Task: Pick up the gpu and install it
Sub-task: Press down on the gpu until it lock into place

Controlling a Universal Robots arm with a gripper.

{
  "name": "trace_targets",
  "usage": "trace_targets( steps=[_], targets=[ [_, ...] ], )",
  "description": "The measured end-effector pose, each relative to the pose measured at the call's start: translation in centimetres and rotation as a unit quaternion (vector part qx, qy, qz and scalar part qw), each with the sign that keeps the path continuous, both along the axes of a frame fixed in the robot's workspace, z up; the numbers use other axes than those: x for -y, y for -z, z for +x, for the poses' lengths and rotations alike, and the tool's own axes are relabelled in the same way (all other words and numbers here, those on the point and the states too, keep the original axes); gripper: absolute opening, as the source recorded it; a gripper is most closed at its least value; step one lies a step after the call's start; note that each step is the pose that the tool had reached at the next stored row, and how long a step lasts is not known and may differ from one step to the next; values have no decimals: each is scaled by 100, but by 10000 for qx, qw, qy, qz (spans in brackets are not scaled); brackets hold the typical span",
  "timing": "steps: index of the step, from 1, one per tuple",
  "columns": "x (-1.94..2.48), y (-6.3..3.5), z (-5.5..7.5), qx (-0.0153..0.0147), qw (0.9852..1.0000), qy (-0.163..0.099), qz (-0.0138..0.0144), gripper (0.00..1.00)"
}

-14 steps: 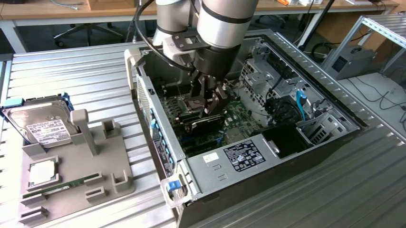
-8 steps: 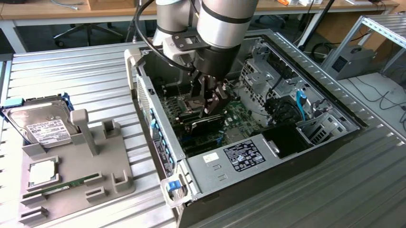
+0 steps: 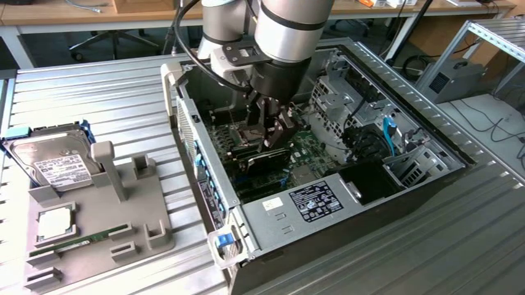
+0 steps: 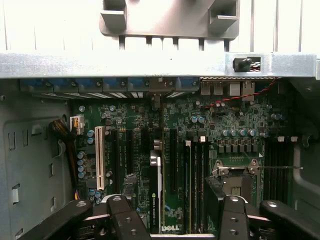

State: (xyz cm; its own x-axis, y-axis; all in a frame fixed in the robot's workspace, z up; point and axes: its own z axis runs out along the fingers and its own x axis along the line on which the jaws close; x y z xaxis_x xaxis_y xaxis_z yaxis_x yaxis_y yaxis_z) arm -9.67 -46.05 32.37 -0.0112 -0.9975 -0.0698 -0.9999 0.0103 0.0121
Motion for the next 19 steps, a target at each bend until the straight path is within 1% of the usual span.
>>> trace_targets(
  steps=[2,4,6,8,9,17,18,19],
  targets=[
    [0,0,0,0,10000,0,0,63],
    [0,0,0,0,10000,0,0,50],
    [0,0,0,0,10000,0,0,26],
    [0,0,0,0,10000,0,0,14],
    [0,0,0,0,10000,0,0,11],
    [0,0,0,0,10000,0,0,11],
    [0,4,0,0,10000,0,1,11],
    [0,30,0,0,10000,0,0,11]
  ],
)
